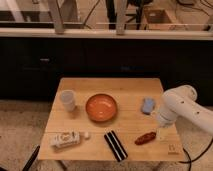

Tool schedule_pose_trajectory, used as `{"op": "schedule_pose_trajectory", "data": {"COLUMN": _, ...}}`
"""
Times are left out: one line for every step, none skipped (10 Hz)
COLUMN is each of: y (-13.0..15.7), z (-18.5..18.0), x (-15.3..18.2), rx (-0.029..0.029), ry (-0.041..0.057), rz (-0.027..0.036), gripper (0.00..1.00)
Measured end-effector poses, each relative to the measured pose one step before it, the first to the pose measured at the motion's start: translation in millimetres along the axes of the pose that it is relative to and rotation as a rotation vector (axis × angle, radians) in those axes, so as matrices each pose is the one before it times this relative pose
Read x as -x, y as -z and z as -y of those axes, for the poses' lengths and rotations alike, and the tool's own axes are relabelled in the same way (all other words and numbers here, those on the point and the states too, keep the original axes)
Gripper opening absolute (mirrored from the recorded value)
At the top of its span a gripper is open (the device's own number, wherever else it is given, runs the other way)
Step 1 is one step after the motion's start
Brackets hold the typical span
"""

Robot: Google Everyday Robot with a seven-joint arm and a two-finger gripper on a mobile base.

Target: Drag the pepper across the table

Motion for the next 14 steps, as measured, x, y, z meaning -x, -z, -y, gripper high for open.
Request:
{"op": "schedule_pose_trajectory", "data": {"y": -5.1, "z": -0.57, "x": 0.23, "rx": 0.00739, "ry": -0.00093, "rz": 0.00214, "gripper": 0.8}}
{"op": "schedule_pose_trajectory", "data": {"y": -7.28, "z": -0.08, "x": -0.17, "rx": 0.00832, "ry": 0.00283, "rz": 0.00232, "gripper": 0.8}}
{"op": "schedule_pose_trajectory", "data": {"y": -8.56, "z": -3.99, "x": -1.71, "rx": 0.00836, "ry": 0.0021, "rz": -0.00001, "gripper": 0.8}}
{"op": "schedule_pose_trajectory", "data": {"y": -5.33, "z": -3.22, "x": -0.31, "rx": 0.0015, "ry": -0.00328, "rz": 0.00092, "gripper": 0.8}}
{"op": "schedule_pose_trajectory", "data": {"y": -4.11, "z": -3.16, "x": -1.61, "rx": 0.00384, "ry": 0.00432, "rz": 0.00085, "gripper": 0.8}}
{"op": "schedule_pose_trajectory", "data": {"y": -5.67, "z": -4.67, "x": -3.61, "rx": 0.00447, "ry": 0.00533, "rz": -0.00173, "gripper": 0.8}}
{"op": "schedule_pose_trajectory", "data": {"y": -4.55, "z": -3.32, "x": -1.02, "rx": 0.00411, "ry": 0.0041, "rz": -0.00096, "gripper": 0.8}}
{"op": "schedule_pose_trajectory", "data": {"y": -2.16, "z": -1.94, "x": -2.58, "rx": 0.00129, "ry": -0.00075, "rz": 0.00003, "gripper": 0.8}}
{"op": "schedule_pose_trajectory", "data": {"y": -2.66, "z": -0.14, "x": -1.18, "rx": 0.00327, "ry": 0.00121, "rz": -0.00047, "gripper": 0.8}}
{"op": "schedule_pose_trajectory", "data": {"y": -5.52, "z": 1.44, "x": -1.64, "rx": 0.00064, "ry": 0.00437, "rz": 0.00132, "gripper": 0.8}}
{"op": "schedule_pose_trajectory", "data": {"y": -4.65, "z": -0.15, "x": -4.65, "rx": -0.00053, "ry": -0.00061, "rz": 0.0027, "gripper": 0.8}}
{"op": "schedule_pose_trajectory", "data": {"y": -2.23, "z": -0.5, "x": -5.27, "rx": 0.00029, "ry": 0.00075, "rz": -0.0013, "gripper": 0.8}}
{"op": "schedule_pose_trajectory", "data": {"y": -0.7, "z": -1.78, "x": -1.37, "rx": 0.00058, "ry": -0.00141, "rz": 0.00019, "gripper": 0.8}}
{"op": "schedule_pose_trajectory", "data": {"y": -1.89, "z": 0.49, "x": 1.12, "rx": -0.00087, "ry": 0.00238, "rz": 0.00164, "gripper": 0.8}}
